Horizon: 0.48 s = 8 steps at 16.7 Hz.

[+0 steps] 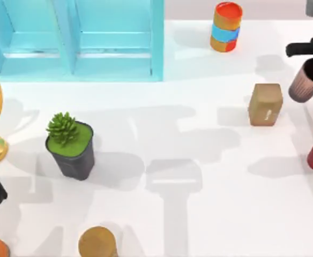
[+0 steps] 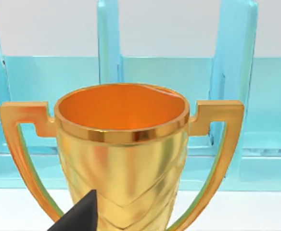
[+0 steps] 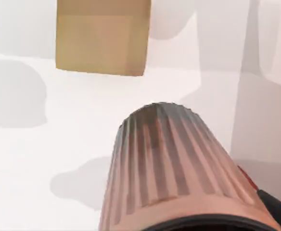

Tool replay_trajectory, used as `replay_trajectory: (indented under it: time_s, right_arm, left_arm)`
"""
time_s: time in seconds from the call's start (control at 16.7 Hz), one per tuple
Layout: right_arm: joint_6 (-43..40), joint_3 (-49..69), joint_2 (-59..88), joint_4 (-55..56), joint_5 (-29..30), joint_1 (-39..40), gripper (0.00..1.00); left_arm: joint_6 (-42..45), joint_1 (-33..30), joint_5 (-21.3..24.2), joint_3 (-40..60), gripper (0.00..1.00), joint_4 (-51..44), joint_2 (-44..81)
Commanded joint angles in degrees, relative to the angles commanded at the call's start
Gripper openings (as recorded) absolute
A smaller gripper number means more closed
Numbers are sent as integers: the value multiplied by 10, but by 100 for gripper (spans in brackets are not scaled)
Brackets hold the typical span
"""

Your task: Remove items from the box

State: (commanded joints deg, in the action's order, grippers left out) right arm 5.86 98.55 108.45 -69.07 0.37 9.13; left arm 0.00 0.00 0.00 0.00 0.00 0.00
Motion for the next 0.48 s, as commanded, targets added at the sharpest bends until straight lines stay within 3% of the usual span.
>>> replay_trajectory:
  time_s: [0.24,0.48]
  right_arm:
    - [137,-119,-46,42,8,139,0]
    - [240,-232,-83,47,15,209,0]
  left_arm:
    - [0,0,0,0,100,0,0]
    - [0,0,0,0,100,0,0]
